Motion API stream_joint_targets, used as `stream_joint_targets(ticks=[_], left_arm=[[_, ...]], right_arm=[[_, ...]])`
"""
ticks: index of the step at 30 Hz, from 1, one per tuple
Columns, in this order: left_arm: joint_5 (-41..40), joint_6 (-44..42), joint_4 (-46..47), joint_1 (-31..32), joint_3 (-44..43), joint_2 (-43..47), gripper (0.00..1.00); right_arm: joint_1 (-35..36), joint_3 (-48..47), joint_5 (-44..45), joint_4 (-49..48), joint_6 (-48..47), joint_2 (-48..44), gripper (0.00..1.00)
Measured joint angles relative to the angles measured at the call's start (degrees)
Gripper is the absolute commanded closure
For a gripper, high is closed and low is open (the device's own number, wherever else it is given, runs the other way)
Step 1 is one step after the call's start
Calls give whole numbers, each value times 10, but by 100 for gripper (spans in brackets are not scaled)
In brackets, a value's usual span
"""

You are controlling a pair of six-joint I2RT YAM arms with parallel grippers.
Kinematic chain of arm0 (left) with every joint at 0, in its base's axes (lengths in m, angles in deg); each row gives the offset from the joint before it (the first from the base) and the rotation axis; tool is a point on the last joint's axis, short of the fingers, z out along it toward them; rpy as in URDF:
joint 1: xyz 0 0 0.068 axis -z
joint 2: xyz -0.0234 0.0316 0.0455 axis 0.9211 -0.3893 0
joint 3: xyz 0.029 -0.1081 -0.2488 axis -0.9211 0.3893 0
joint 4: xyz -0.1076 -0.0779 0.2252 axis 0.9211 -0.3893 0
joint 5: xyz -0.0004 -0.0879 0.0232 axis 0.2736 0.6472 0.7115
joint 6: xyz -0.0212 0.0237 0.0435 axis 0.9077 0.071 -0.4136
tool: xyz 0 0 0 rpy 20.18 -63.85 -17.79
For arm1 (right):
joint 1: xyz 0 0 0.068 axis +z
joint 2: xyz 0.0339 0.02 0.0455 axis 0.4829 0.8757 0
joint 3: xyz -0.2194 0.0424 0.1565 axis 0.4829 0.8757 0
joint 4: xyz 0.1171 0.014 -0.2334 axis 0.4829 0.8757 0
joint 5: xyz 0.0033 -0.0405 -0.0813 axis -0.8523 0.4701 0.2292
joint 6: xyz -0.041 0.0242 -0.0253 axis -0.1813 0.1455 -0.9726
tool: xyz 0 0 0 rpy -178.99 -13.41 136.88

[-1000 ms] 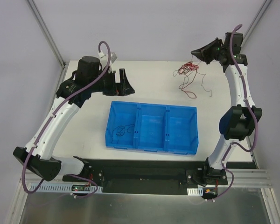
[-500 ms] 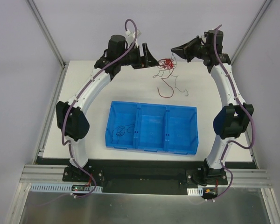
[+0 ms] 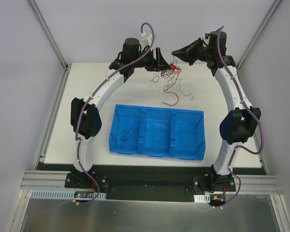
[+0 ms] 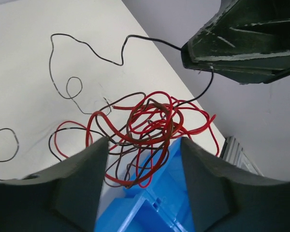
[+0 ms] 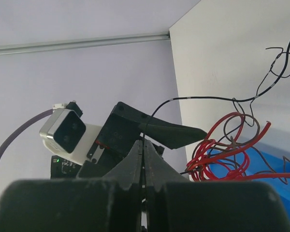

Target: Untangle the cables

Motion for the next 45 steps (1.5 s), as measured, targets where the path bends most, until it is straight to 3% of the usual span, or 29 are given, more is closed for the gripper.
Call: stream_joint_targets(ticks=[7,8,15,26,37,45], left_arm=[[-4,-3,11,8,0,-31,97],[-8,-2,11,7,0,-33,100],[-64,21,30,-20,79,-11,100],[-74,63,22,-157,261,71,100],[-80,3,-22,-247,270,131,100],[-95,-38,-85,-334,271,131,100]], right_arm=[[0,0,-5,0,3,0,100],[-1,-1,-5,0,3,0,100],[-37,-5,0,2,2,-6,100],[-198,-60,33,-9,18,-14,100],[-287,-220,37,-35,46,-13,100],[-320,-221,33,-44,59,-6,100]])
